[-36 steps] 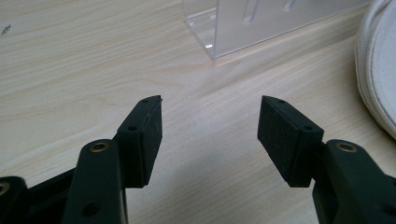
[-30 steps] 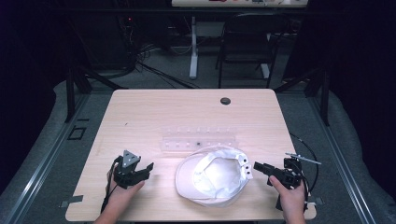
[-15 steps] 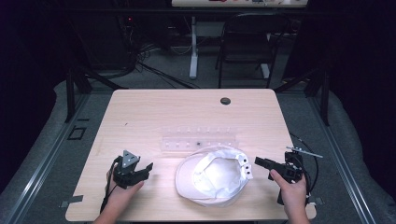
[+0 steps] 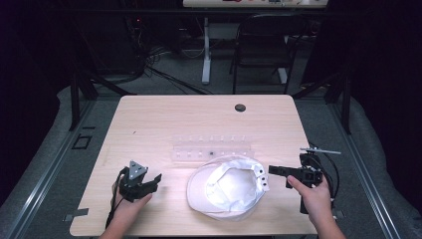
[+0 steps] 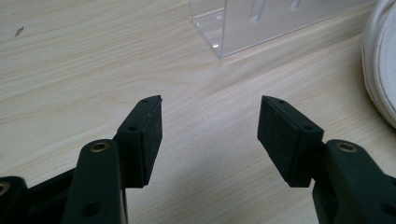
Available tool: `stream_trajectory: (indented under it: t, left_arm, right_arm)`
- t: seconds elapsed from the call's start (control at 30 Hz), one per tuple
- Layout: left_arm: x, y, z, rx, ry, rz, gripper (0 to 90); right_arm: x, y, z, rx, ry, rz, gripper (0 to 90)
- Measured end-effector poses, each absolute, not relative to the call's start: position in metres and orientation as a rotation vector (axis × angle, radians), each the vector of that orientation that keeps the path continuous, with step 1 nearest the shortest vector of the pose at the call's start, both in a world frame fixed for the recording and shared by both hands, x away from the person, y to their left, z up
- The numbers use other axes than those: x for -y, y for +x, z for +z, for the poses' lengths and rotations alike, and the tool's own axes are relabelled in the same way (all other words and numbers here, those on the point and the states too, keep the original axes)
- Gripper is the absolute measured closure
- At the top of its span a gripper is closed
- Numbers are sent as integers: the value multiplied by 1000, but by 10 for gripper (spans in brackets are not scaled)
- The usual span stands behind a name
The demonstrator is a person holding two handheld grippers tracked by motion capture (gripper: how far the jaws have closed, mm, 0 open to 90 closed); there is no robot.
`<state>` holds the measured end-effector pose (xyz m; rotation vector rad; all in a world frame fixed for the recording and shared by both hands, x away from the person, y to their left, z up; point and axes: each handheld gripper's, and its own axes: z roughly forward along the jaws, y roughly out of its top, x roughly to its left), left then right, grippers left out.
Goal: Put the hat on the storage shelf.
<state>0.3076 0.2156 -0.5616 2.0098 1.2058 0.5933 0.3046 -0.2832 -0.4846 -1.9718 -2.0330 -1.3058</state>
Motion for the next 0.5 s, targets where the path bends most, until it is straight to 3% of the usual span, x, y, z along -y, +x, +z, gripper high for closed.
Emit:
stream_trajectory:
  t: [0.5]
  left_arm:
    - [-213,308,-562,-1199,2024,593,408]
  right_arm:
    - [270,313,-464,2102,-1883,-1073,440]
